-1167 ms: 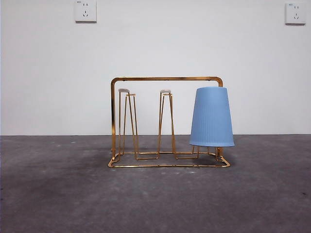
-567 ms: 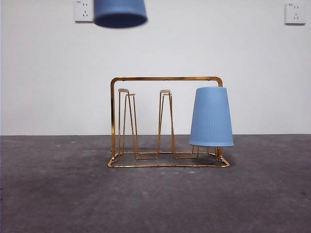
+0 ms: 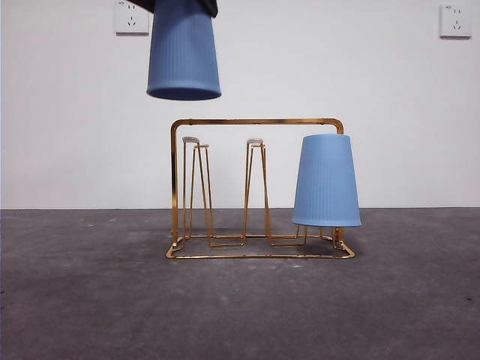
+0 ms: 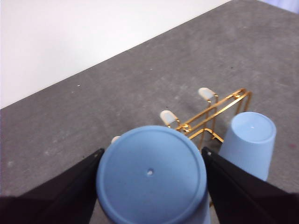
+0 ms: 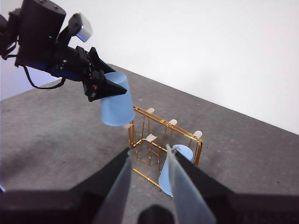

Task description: Pick up cup 1,put cup 1 in the cup rack,pick up cup 2,put cup 2 in the cup rack

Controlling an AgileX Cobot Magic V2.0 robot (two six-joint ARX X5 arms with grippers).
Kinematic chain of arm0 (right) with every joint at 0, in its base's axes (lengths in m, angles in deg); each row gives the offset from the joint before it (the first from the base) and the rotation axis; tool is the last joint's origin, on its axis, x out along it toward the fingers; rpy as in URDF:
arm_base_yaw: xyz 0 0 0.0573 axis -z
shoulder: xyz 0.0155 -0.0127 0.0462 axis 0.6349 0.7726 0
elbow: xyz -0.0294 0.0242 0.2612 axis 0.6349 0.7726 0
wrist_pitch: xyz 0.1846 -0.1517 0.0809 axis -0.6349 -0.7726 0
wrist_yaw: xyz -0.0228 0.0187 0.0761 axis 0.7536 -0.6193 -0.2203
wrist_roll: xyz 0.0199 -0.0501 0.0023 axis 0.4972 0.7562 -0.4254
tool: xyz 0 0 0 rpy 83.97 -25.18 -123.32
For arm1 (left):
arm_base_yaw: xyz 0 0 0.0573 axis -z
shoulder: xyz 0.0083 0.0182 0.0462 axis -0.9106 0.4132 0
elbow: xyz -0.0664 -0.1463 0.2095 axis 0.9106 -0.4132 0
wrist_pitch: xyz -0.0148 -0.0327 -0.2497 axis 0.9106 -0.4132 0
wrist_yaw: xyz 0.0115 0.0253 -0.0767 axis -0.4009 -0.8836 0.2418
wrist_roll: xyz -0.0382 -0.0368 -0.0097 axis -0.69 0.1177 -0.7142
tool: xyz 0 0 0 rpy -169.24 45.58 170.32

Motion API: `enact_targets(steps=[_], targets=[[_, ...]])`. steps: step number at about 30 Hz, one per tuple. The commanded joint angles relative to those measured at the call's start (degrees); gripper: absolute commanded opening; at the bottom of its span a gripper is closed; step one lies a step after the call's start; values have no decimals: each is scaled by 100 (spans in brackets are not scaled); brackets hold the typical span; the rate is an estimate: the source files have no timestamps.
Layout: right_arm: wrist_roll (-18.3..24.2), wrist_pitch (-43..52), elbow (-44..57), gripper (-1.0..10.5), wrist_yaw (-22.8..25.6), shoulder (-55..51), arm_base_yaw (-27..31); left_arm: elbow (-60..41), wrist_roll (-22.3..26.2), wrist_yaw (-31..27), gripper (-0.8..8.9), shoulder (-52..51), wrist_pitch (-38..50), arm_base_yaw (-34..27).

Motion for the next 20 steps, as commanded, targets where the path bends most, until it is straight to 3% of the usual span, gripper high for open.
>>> enact_targets(steps=[1,12,20], targets=[[-63,44,24,135,24,-4,0,-179,7,33,-6,72,273,-68],[-61,72,24,132,144,-4,0,-1432,-249,179,-6,74,1626,-205],[-138,39,24,131,153,-4,0,-1493,-299,177,-6,271,2006,-223]])
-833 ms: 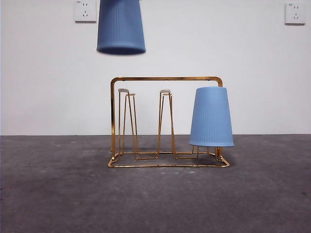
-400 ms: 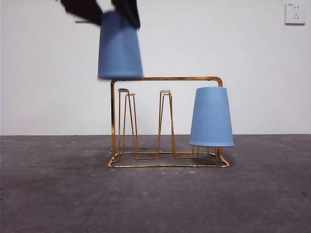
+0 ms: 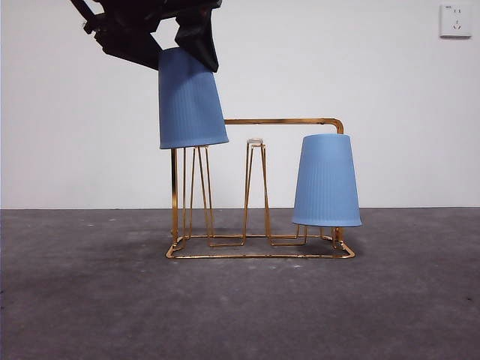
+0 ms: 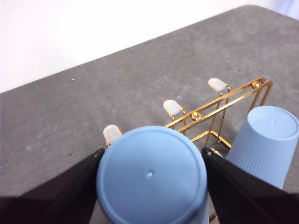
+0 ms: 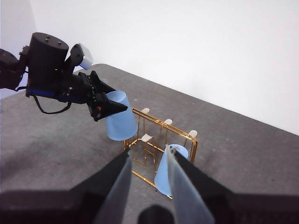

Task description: Pick up cup 1,put cup 1 in the cup rack,pick up cup 2,put cup 2 in the cup rack

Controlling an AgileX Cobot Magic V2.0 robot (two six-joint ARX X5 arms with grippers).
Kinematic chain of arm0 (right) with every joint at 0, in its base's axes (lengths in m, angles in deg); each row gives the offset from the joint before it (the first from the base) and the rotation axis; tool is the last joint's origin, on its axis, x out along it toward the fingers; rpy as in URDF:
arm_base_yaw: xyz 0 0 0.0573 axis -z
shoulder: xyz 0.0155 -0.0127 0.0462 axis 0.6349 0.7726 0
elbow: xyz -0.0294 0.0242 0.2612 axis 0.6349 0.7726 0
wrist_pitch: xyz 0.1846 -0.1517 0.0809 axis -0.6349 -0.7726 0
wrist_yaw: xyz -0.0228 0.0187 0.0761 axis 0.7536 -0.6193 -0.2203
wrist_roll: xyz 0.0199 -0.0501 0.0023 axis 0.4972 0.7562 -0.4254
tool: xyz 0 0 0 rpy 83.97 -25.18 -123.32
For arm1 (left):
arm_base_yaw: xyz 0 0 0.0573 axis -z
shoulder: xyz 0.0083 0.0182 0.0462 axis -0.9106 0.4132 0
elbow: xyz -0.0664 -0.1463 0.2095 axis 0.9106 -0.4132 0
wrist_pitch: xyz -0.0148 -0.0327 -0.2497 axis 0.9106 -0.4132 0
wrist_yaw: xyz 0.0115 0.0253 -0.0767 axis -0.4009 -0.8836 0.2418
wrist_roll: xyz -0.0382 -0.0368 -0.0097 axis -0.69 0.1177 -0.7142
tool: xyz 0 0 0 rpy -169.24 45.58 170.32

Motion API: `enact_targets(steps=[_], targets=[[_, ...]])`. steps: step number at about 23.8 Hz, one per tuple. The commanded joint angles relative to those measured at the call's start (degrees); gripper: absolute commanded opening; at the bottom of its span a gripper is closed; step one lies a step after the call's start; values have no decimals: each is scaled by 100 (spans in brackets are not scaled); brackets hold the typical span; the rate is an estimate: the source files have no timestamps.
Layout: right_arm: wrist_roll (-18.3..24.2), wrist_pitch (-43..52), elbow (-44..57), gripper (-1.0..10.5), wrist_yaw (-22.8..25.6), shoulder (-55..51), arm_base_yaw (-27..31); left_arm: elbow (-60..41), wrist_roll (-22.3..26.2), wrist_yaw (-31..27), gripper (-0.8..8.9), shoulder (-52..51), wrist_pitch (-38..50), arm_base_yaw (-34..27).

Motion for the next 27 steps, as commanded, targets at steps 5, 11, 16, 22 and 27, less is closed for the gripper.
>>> enact_targets(steps=[5,11,16,22,27], targets=[[-136,28,26,127,22,-4,0,-35,-74,0,-6,566,125,-50],[-155,-42,26,127,22,-4,0,-35,-201,-2,-6,966,343,-48],[-157,-114,26,127,46,-4,0,-35,-205,-42,-6,1246,350,-61],[-153,-114,26,127,87,-4,0,-35,-426,-46,-6,1648,326,-55],[-140,-116,26,127,90,-4,0,-33,-525,-42,295,1648,-20,-61]])
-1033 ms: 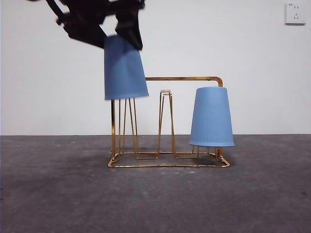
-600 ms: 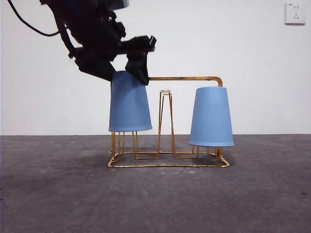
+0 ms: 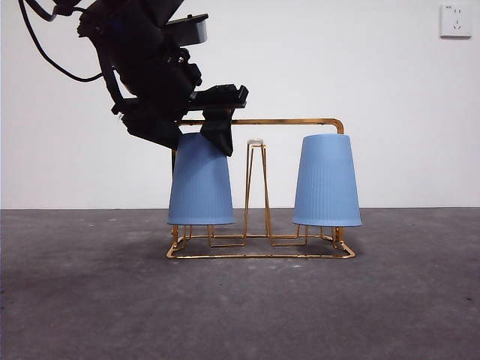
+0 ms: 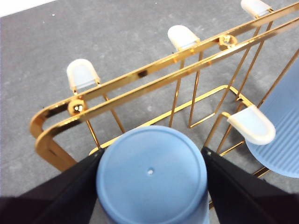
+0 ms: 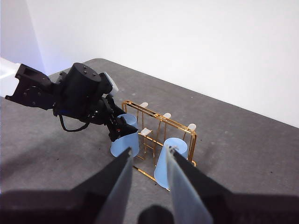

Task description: Pick up cup 1,put cup 1 in the cup rack,pick up cup 2,put cup 2 in the cup rack

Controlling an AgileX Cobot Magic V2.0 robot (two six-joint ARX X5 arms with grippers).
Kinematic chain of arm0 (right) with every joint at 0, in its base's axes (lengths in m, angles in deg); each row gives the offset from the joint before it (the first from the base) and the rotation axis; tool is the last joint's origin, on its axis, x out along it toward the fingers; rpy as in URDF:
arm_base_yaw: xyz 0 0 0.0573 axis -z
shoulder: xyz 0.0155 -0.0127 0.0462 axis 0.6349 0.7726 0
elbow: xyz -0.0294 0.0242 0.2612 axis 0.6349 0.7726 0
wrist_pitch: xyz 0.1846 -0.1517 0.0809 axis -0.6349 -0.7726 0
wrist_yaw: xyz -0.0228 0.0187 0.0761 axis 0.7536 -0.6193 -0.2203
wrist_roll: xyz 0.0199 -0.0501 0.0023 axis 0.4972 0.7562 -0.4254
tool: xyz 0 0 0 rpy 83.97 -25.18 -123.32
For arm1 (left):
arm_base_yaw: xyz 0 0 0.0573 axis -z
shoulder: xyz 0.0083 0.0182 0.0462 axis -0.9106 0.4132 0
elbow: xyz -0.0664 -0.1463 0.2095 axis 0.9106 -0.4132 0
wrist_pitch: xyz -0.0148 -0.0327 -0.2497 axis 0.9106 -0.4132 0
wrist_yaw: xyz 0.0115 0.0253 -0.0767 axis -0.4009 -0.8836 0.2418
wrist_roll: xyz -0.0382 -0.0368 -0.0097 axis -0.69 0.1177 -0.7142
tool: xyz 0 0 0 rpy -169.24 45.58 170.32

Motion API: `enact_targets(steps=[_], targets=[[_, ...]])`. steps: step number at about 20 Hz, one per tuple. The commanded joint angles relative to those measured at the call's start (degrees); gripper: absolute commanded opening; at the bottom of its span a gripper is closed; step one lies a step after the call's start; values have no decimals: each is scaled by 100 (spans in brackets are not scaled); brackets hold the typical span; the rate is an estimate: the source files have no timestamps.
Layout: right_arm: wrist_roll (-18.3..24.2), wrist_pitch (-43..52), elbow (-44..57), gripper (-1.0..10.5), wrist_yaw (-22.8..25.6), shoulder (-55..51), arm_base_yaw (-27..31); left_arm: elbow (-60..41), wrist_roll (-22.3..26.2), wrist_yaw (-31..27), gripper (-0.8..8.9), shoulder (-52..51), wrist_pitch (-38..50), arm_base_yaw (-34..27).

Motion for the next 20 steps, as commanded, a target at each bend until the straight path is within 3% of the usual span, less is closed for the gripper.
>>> enact_targets(steps=[1,2,12,20], targets=[[-42,24,26,127,24,-7,0,-103,-142,35,458,168,-382,-24],[-39,22,26,127,24,-7,0,-103,-142,35,518,168,-433,-24],[-20,-44,26,126,83,-7,0,-81,-269,101,539,-256,-1130,-22],[-17,-195,26,125,83,-4,0,-81,-433,1003,534,-1294,-2695,11]])
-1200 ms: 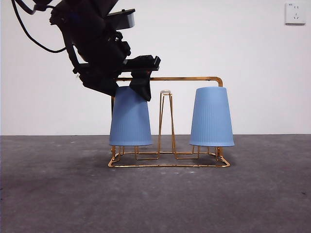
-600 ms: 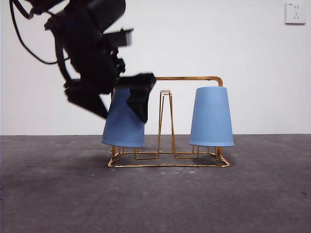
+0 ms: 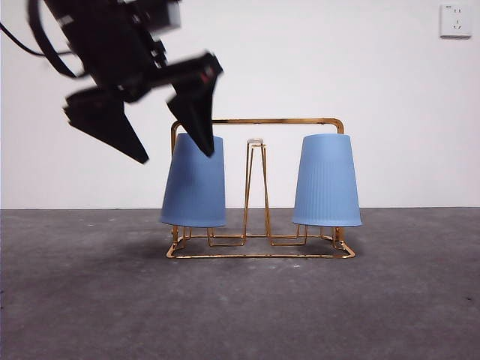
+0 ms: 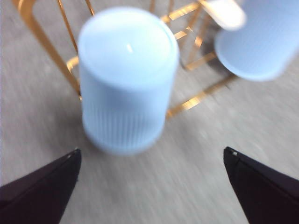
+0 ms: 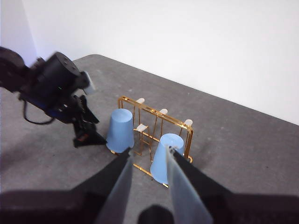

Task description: Pick up cup 1,put cup 1 in the cup rack,pick up cup 2,put cup 2 in the cup rack

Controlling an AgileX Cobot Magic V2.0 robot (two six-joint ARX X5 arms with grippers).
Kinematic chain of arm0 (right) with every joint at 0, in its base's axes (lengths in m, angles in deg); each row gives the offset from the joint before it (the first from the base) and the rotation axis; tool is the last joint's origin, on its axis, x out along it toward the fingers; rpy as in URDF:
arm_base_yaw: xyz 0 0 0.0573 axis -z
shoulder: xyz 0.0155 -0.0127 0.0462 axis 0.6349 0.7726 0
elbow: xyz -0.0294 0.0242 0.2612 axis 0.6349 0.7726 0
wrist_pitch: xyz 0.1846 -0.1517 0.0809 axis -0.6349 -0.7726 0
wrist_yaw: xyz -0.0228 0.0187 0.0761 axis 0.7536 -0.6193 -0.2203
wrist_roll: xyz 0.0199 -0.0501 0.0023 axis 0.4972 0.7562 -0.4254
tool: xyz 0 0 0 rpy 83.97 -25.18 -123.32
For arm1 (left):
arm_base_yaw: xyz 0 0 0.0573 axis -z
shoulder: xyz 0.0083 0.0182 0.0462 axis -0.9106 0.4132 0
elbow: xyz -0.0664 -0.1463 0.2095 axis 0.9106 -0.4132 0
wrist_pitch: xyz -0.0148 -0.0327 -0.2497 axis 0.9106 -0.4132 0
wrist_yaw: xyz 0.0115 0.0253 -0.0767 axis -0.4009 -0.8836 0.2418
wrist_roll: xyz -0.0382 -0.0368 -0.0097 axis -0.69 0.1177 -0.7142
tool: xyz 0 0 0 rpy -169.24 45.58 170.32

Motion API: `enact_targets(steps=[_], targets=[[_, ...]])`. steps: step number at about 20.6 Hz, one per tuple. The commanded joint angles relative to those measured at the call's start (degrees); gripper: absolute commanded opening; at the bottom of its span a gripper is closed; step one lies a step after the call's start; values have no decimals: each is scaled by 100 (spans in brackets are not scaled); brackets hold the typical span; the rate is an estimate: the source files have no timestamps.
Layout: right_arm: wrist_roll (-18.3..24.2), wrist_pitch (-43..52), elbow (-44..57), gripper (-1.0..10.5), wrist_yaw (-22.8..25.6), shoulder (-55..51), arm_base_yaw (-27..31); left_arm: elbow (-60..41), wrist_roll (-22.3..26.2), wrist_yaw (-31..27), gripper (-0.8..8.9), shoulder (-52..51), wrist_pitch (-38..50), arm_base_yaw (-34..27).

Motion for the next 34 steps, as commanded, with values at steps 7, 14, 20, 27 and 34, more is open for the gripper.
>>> enact_targets(steps=[7,14,20,27,34], targets=[[-68,-763,26,126,4,0,0,-20,-234,1624,531,-1908,-1521,50],[-249,-1550,26,126,4,37,0,-20,-544,2406,408,-3550,-2542,52],[-369,-1556,26,114,-13,37,0,-20,-586,2649,-7,-4094,-2723,52],[-378,-1563,26,-11,-619,37,0,-20,-586,2658,-8,-4367,-2732,52],[-525,-1565,28,-11,-660,39,0,-20,-584,2653,-8,-4387,-2726,52]])
